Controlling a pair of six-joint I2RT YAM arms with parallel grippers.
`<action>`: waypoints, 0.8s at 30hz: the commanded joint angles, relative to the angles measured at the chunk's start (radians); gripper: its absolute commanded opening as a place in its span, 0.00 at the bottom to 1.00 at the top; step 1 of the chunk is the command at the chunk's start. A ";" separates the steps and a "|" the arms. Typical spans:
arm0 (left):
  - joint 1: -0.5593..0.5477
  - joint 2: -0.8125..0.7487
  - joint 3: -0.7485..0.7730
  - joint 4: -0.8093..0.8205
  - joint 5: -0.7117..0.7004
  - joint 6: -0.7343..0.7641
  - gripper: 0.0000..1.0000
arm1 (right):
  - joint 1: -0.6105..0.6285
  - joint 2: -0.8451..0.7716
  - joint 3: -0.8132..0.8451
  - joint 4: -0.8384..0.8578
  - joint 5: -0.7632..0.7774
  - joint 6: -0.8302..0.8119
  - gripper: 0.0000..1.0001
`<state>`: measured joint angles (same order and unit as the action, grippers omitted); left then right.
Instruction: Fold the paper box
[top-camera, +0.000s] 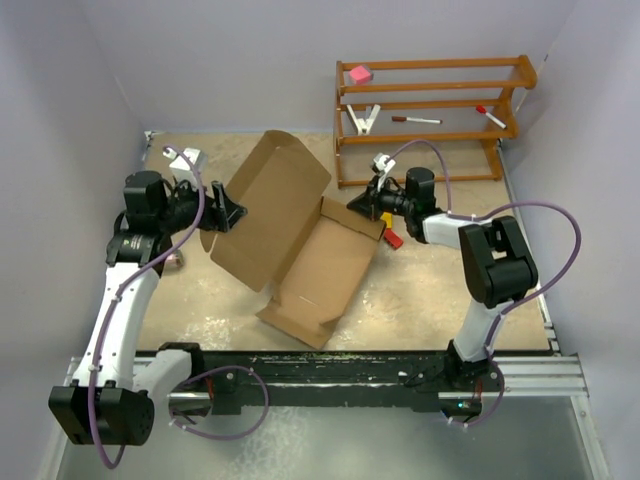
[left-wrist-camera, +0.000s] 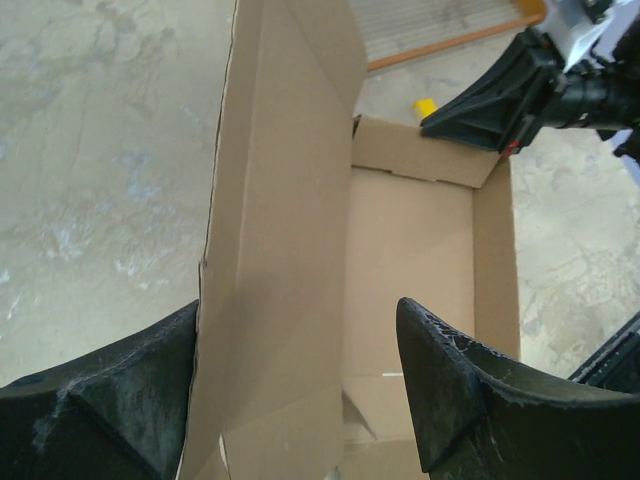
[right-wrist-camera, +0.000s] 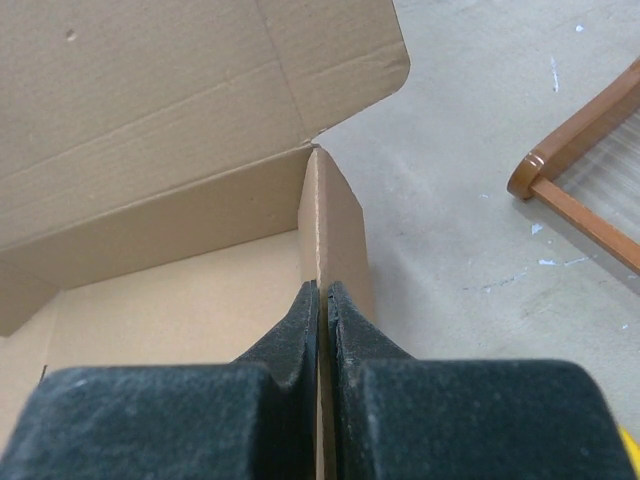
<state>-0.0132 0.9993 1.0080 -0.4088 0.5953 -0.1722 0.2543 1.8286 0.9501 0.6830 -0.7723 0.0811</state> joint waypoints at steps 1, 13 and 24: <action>0.007 0.000 0.005 -0.076 -0.093 0.039 0.78 | 0.001 0.007 0.043 -0.050 0.012 -0.047 0.00; 0.007 -0.028 -0.071 -0.124 -0.162 -0.017 0.63 | 0.001 0.012 0.046 -0.060 0.009 -0.050 0.00; 0.007 -0.035 -0.136 -0.094 -0.169 -0.101 0.36 | -0.001 0.014 0.044 -0.060 0.007 -0.046 0.00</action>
<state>-0.0128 0.9924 0.8890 -0.5388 0.4328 -0.2272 0.2539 1.8469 0.9611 0.6098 -0.7673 0.0460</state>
